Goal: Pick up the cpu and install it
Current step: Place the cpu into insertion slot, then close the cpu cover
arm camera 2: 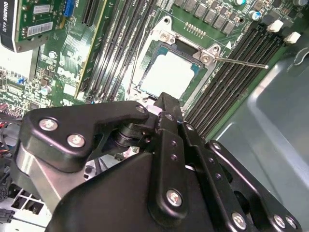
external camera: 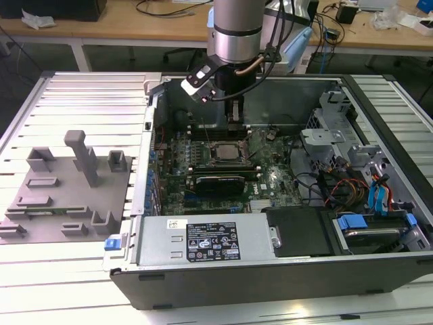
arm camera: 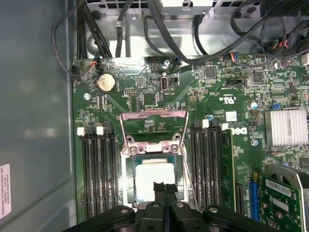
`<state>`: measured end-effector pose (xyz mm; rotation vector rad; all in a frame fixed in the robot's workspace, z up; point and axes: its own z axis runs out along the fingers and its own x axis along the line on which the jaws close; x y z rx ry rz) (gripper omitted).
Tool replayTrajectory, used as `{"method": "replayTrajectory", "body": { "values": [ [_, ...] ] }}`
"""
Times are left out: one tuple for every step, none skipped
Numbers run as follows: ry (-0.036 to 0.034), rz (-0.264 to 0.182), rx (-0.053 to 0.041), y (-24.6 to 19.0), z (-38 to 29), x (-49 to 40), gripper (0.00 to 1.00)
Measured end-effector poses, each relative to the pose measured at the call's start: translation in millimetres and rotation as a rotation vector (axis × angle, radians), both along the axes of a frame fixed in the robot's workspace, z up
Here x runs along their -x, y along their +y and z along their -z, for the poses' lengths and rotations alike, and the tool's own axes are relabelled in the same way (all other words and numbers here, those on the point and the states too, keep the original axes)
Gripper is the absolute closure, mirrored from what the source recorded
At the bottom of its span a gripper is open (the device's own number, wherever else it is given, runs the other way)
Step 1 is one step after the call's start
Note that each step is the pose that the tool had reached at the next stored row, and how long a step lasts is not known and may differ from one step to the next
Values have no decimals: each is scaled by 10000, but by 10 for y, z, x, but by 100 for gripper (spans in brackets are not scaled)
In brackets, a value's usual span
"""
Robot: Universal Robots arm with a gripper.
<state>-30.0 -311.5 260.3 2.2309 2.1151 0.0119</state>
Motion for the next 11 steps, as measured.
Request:
{"method": "replayTrajectory", "body": {
  "values": [
    [0,1,-1,0,1,0,89],
    [1,-4,0,0,0,0,89],
    [1,-34,-1,0,1,-2,89],
    [0,-47,-1,1,1,-2,89],
    [0,-48,-1,1,1,-2,89],
    [0,-56,-1,0,1,-3,89],
    [0,-63,0,0,1,-3,89],
    [1,-66,-1,0,1,-3,89],
    [0,-67,-1,0,1,-3,89],
    [0,-67,-1,0,1,-3,89],
    [0,-68,-1,0,1,-3,89]
  ]
}}
